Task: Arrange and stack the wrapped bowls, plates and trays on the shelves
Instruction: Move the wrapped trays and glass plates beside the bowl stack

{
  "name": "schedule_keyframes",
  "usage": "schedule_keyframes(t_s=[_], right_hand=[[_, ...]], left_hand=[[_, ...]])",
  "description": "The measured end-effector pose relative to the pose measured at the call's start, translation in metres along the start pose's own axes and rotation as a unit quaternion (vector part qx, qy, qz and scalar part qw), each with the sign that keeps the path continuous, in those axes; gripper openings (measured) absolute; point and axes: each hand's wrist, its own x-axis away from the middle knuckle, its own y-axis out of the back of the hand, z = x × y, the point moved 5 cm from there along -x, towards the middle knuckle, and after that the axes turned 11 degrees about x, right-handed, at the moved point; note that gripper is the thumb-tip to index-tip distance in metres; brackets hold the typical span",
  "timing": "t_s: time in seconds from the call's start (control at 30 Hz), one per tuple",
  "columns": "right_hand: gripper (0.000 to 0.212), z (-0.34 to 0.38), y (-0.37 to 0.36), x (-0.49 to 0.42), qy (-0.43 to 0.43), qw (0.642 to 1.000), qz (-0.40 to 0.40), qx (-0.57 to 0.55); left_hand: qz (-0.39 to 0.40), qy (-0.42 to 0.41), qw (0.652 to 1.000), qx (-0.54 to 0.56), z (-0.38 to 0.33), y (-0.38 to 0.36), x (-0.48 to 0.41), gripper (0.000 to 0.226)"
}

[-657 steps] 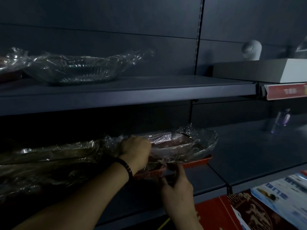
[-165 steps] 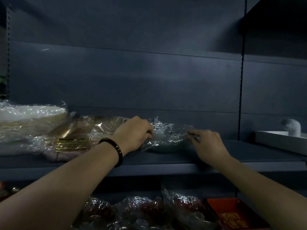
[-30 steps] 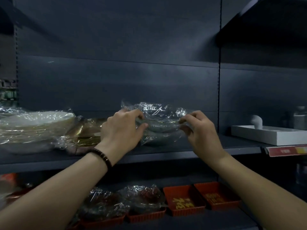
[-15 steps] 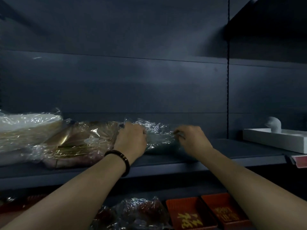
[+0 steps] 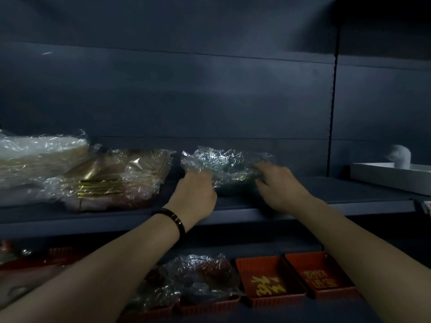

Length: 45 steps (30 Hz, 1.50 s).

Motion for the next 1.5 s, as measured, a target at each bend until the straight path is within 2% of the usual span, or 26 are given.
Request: schedule_keyframes(t_s=[0.07,0.1,0.2,0.27,0.3,0.37,0.47,0.57,0.63,0.7,0.9,0.97,1.07,1.13,1.27,1.5], right_hand=[[0.062,0.007,0.001,0.016,-0.002,1.0,-0.019,0.008],[0.062,0.014,0.006,0.028,0.009,0.998,-0.065,0.006],[0.035,0.042,0.02,0.088,0.082,0.959,-0.27,-0.018],[0.021,0.054,0.003,0.127,0.093,0.944,-0.315,-0.043],[0.018,0.056,-0.013,0.141,0.086,0.948,-0.3,-0.065],[0.017,0.053,-0.057,0.162,0.039,0.969,-0.211,-0.12],[0.02,0.051,-0.127,0.191,-0.062,0.979,-0.026,-0.194],[0.052,0.052,-0.183,0.213,-0.118,0.972,0.079,-0.188],[0.071,0.058,-0.208,0.219,-0.117,0.97,0.132,-0.169],[0.08,0.059,-0.223,0.217,-0.125,0.967,0.138,-0.176],[0.076,0.066,-0.258,0.206,-0.121,0.969,0.132,-0.173],[0.064,0.067,-0.266,0.202,-0.119,0.97,0.115,-0.181],[0.033,0.067,-0.271,0.193,-0.133,0.971,0.074,-0.186],[0.025,0.068,-0.271,0.19,-0.136,0.971,0.048,-0.192],[0.015,0.07,-0.273,0.191,-0.148,0.964,0.036,-0.216],[0.017,0.071,-0.263,0.199,-0.162,0.958,-0.01,-0.235]], left_hand=[[-0.013,-0.015,0.999,0.046,-0.001,-0.001,0.013,0.056],[-0.04,-0.027,0.996,0.076,-0.004,0.001,0.027,0.061],[-0.168,-0.1,0.971,0.14,-0.008,0.003,0.093,0.048],[-0.219,-0.152,0.952,0.152,0.001,-0.006,0.139,0.026],[-0.223,-0.157,0.949,0.155,0.015,-0.018,0.156,0.017],[-0.195,-0.124,0.959,0.163,0.05,-0.046,0.179,0.009],[-0.153,-0.013,0.974,0.166,0.107,-0.088,0.199,0.034],[-0.128,0.058,0.975,0.175,0.144,-0.116,0.213,0.048],[-0.107,0.09,0.974,0.178,0.158,-0.13,0.213,0.045],[-0.094,0.106,0.97,0.197,0.162,-0.14,0.212,0.039],[-0.075,0.13,0.967,0.203,0.169,-0.169,0.207,0.049],[-0.066,0.142,0.964,0.215,0.173,-0.174,0.208,0.05],[-0.047,0.163,0.957,0.234,0.178,-0.182,0.212,0.053],[-0.034,0.169,0.957,0.234,0.177,-0.185,0.214,0.055],[-0.027,0.186,0.954,0.232,0.182,-0.185,0.213,0.058],[-0.053,0.194,0.949,0.244,0.199,-0.167,0.211,0.059]])
